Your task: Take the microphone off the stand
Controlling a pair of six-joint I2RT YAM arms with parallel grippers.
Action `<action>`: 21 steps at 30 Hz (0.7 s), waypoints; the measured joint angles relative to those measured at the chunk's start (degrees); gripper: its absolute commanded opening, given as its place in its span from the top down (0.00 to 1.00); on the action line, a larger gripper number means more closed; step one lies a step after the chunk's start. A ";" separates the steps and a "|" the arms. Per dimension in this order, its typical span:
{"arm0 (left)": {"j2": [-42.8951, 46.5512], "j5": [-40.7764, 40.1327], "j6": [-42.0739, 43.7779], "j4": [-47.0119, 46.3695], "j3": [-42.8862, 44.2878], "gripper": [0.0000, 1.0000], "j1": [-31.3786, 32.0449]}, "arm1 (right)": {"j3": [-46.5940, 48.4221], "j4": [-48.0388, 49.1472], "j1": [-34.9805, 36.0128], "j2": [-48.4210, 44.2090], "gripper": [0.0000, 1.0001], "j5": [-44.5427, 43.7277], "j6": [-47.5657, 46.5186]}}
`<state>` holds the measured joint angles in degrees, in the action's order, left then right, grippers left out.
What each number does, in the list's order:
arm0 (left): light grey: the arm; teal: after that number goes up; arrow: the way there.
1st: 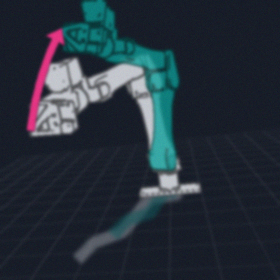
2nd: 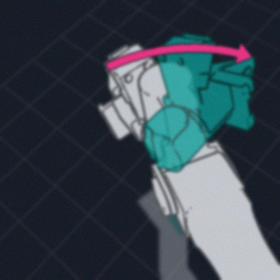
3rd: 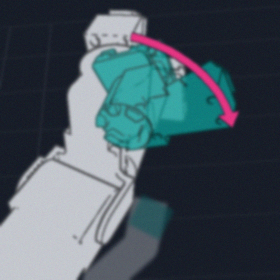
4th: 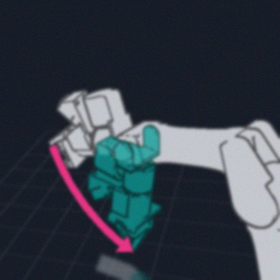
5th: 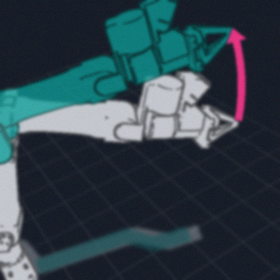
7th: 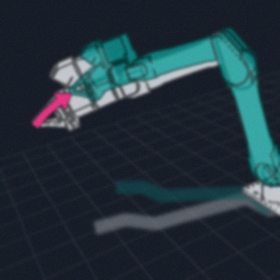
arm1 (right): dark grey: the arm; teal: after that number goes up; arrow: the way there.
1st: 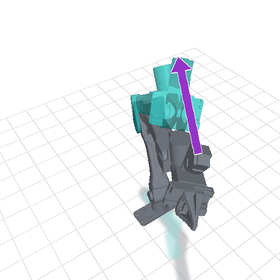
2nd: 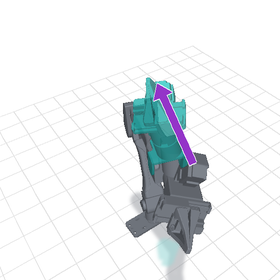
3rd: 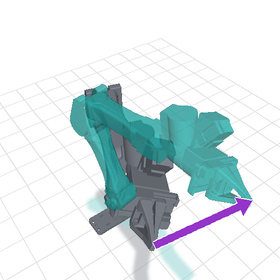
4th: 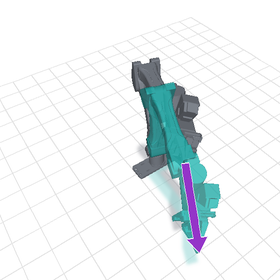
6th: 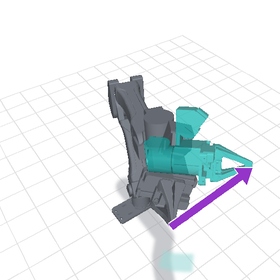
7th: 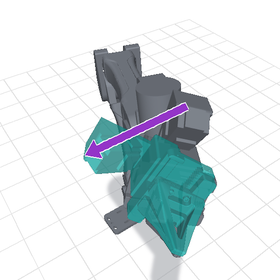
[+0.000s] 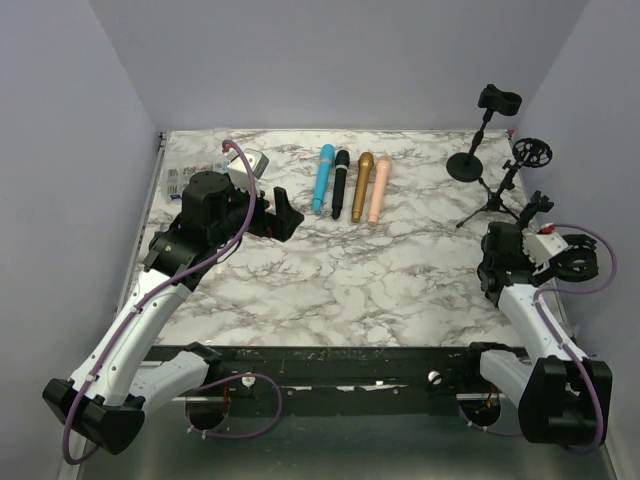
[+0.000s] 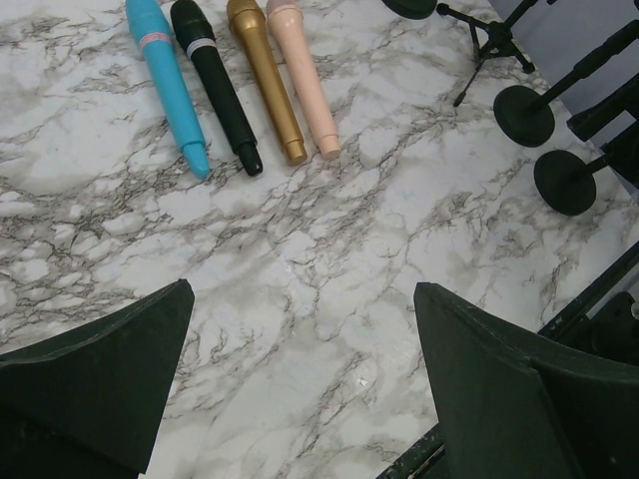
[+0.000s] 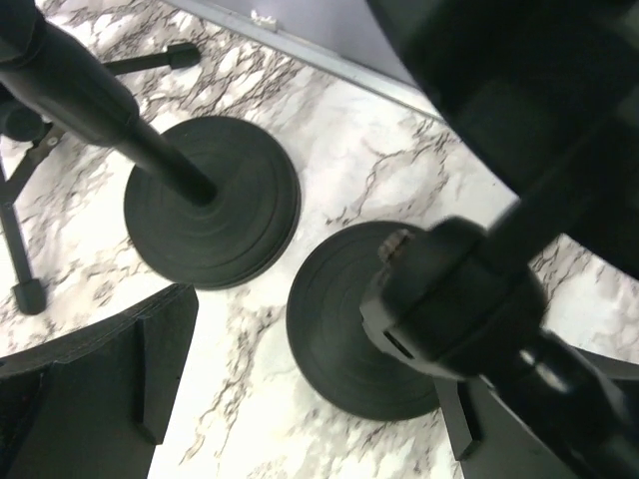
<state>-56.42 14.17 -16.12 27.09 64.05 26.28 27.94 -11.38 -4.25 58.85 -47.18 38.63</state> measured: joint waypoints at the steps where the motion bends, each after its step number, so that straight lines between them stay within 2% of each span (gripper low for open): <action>1: 0.00 0.00 0.00 0.00 0.00 0.05 0.00 | 0.00 -0.98 0.00 -0.83 0.00 0.83 1.05; 7: -0.02 0.04 0.00 0.00 0.00 0.05 0.00 | 0.26 -7.52 0.00 -5.03 0.00 3.54 7.45; 15: 0.00 0.55 -0.07 0.00 0.00 0.05 0.00 | 5.55 -19.69 0.00 -4.39 0.00 3.96 16.04; 21: 0.00 0.63 -0.17 0.00 0.00 0.05 0.00 | 8.96 -28.26 0.00 -6.03 0.00 7.91 19.87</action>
<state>-56.42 14.81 -16.29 27.09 64.05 26.28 36.91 -39.64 -4.25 52.82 -39.27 58.50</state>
